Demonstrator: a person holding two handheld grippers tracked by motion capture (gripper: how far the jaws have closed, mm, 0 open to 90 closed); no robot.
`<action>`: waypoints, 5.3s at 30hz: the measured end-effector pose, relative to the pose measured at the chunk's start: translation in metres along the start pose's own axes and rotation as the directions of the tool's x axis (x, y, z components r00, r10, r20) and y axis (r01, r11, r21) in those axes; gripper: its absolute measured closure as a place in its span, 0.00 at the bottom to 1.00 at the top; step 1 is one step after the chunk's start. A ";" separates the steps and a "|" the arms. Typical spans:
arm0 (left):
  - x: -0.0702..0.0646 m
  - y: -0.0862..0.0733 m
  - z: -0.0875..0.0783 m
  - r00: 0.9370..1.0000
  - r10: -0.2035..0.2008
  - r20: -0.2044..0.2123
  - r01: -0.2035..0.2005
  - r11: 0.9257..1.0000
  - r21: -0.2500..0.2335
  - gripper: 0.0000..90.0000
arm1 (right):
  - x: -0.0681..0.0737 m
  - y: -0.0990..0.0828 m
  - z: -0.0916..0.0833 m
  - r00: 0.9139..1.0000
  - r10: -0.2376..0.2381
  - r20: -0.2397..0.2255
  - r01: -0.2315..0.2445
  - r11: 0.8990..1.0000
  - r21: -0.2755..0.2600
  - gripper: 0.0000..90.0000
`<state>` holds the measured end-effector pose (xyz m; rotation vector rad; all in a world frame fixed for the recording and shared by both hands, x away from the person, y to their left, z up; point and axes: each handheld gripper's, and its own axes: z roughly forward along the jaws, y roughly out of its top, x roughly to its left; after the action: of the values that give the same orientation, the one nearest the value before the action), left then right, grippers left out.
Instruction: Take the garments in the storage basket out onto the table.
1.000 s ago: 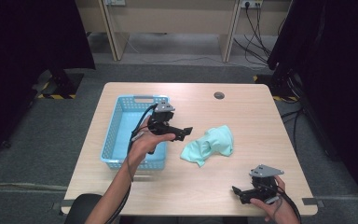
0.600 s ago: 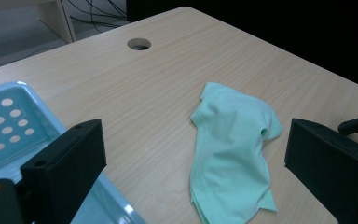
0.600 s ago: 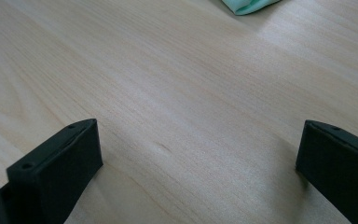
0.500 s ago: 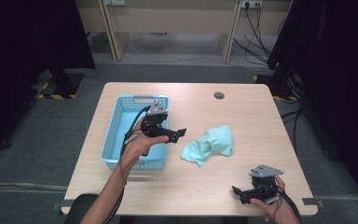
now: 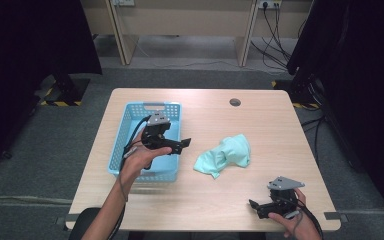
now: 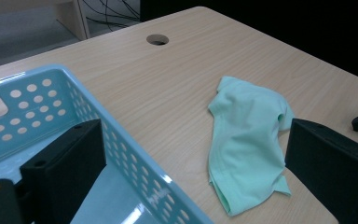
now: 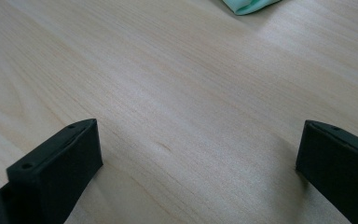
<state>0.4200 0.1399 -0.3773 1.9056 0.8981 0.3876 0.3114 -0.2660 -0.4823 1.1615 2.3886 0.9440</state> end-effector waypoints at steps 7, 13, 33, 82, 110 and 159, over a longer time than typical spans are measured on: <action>0.004 -0.003 -0.009 1.000 -0.004 -0.012 0.004 1.000 -0.008 0.05 | 0.000 0.000 0.000 1.000 0.000 0.000 0.000 1.000 0.000 0.00; 0.006 -0.008 -0.017 1.000 -0.010 -0.020 0.010 1.000 -0.011 0.05 | 0.000 0.000 0.000 1.000 0.000 0.000 0.000 1.000 0.000 0.00; 0.003 -0.020 -0.033 0.999 0.004 -0.035 -0.004 1.000 -0.008 0.05 | 0.000 0.000 0.000 1.000 -0.001 0.000 0.001 1.000 0.000 0.00; -0.016 -0.059 -0.067 0.999 0.045 -0.025 -0.044 0.999 0.008 0.05 | 0.000 0.000 0.000 1.000 0.001 0.000 -0.001 1.000 0.000 0.00; -0.023 -0.081 -0.092 0.998 0.043 -0.043 -0.044 0.999 -0.023 0.04 | 0.000 0.000 0.000 1.000 0.002 0.002 -0.002 1.000 0.000 0.00; -0.033 -0.121 -0.132 0.997 0.033 -0.066 -0.036 0.999 -0.039 0.04 | 0.001 0.000 0.000 1.000 0.004 0.004 -0.004 1.000 0.000 0.00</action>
<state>0.2672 0.2322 -0.4138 1.8832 0.8951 0.4873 0.3110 -0.2654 -0.4823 1.1676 2.3841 0.9421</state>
